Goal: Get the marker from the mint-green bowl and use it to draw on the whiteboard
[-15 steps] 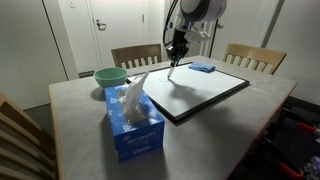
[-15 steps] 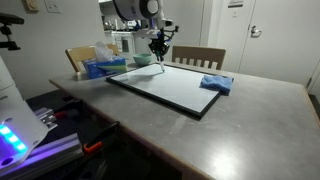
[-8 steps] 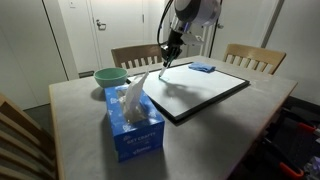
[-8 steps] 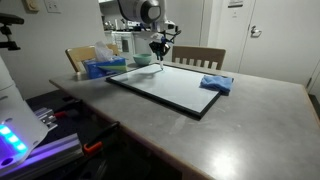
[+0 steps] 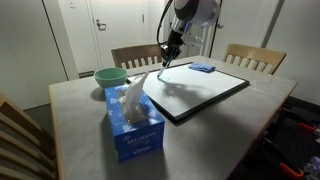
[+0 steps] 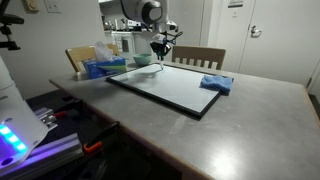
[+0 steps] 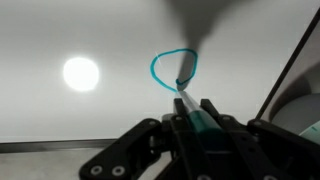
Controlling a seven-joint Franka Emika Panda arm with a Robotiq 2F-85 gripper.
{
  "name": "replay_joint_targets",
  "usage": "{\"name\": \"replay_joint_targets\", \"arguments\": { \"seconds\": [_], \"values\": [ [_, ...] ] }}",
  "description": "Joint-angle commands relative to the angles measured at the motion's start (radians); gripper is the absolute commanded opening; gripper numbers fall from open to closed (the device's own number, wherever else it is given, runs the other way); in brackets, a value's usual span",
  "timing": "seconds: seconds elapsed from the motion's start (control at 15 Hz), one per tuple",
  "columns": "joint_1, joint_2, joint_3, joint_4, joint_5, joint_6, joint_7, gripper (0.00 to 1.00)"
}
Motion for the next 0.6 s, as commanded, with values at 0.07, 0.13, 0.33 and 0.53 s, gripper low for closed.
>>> {"name": "replay_joint_targets", "arguments": {
  "seconds": [0.07, 0.13, 0.33, 0.53],
  "values": [
    [0.044, -0.032, -0.053, -0.028, -0.036, 0.001, 0.036, 0.05],
    [0.058, -0.039, -0.067, -0.023, -0.050, -0.009, 0.046, 0.05],
    [0.103, -0.064, -0.115, -0.007, -0.115, -0.044, 0.084, 0.05],
    [0.146, -0.098, -0.169, 0.001, -0.192, -0.090, 0.143, 0.05]
  ]
}}
